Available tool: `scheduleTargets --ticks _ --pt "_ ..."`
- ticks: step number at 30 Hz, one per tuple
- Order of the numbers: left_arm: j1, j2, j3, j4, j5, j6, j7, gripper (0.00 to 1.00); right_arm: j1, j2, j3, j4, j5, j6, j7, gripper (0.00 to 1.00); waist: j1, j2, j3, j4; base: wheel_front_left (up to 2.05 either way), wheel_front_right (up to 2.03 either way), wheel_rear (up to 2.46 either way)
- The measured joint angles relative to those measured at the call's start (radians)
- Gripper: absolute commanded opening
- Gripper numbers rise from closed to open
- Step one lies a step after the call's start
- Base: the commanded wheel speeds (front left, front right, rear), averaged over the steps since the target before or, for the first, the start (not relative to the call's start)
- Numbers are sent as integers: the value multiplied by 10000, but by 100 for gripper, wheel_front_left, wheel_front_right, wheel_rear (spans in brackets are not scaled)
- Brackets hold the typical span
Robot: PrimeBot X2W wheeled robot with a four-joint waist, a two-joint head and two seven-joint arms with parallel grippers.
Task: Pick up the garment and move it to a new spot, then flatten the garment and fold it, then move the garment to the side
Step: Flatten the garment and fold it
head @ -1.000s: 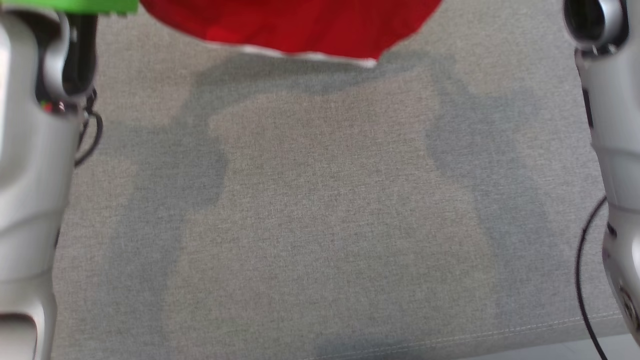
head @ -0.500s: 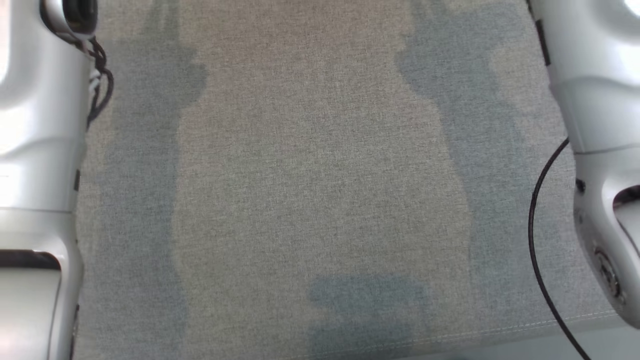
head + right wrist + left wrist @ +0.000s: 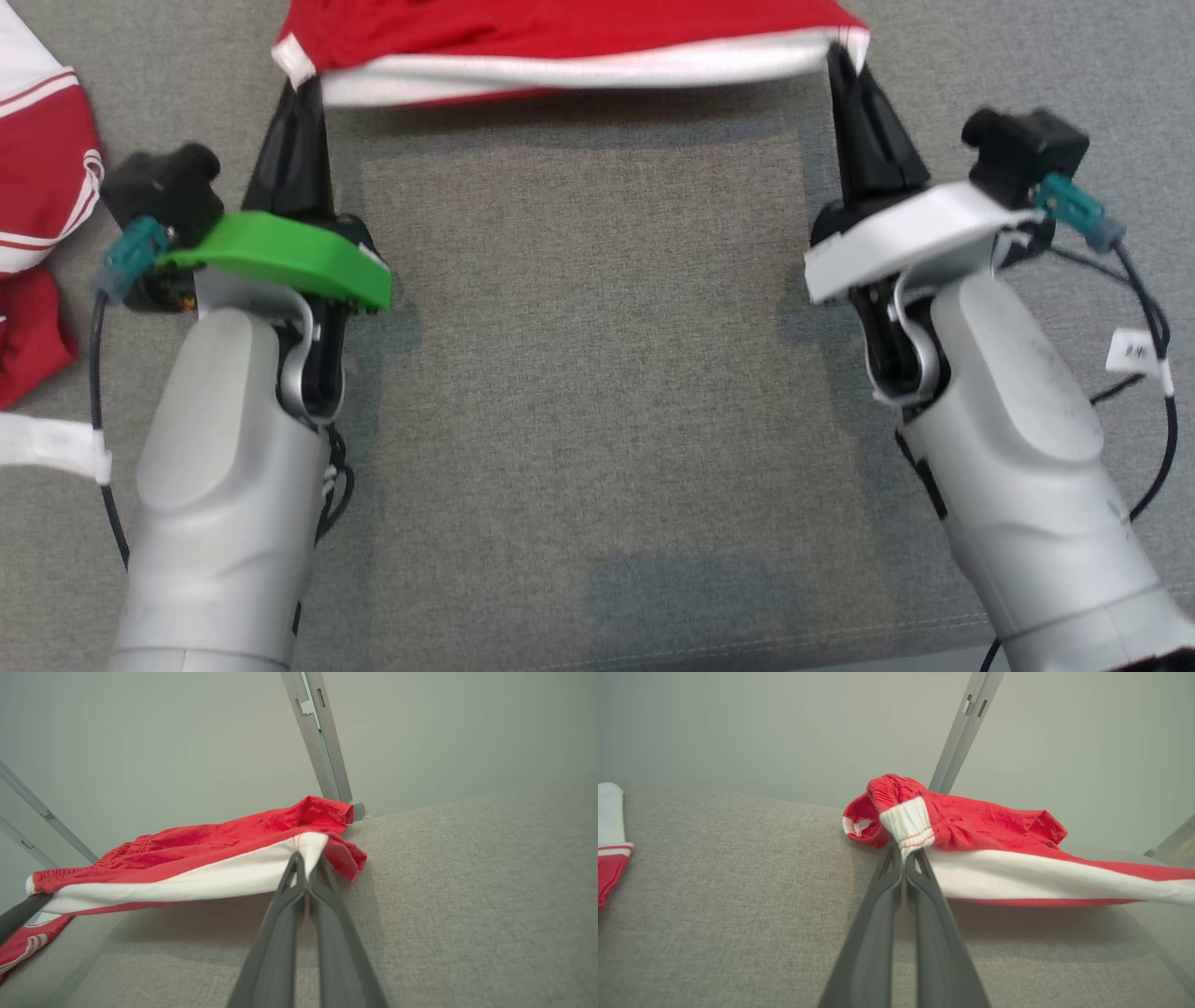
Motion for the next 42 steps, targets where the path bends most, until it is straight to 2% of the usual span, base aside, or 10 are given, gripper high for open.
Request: scheduleTargets --ticks 5,6,11,12,15,24,28,32,38,42 --pt "1850 -29 117 -1022 255 -42 0 0 2357 73 -190 -1513 148 0 0 0 0 0 -387 -27 0 0 0" --pt "1850 -29 117 -1022 255 -42 0 0 2357 73 -190 -1513 148 0 0 0 0 0 -387 -27 0 0 0" --pt "3614 161 -134 -2253 556 -61 -2 0 4752 88 -451 -2915 8 0 -2 0 0 0 -893 -87 0 0 0" --pt "4388 272 -180 -2671 640 -69 0 0 5589 117 -522 -3384 -167 0 0 0 0 0 -1129 -110 0 0 0" --pt "5353 349 -222 -3352 731 -61 -2 0 6687 125 -570 -4057 -326 2 0 0 0 0 -1481 -138 0 0 0" --pt "8083 428 -529 -5469 840 635 786 0 9258 123 -453 -5172 -681 2 127 0 -1 0 -2453 -191 0 0 0" --pt "8869 385 -558 -6364 719 995 1229 0 9858 123 -495 -5524 -754 2 295 0 -1 0 -2724 -211 0 0 0" --pt "9122 410 -564 -6882 708 1162 1486 0 9940 128 -771 -5699 -821 4 324 0 -1 0 -2778 -175 0 0 0" --pt "9019 418 -619 -7187 545 1185 1835 0 9291 92 -1193 -5816 -934 10 318 0 -1 0 -2665 -63 0 0 0" --pt "8180 374 -725 -7102 378 1055 2100 0 8179 -307 -1538 -5699 -1099 10 407 0 -1 0 -2409 67 0 0 0"
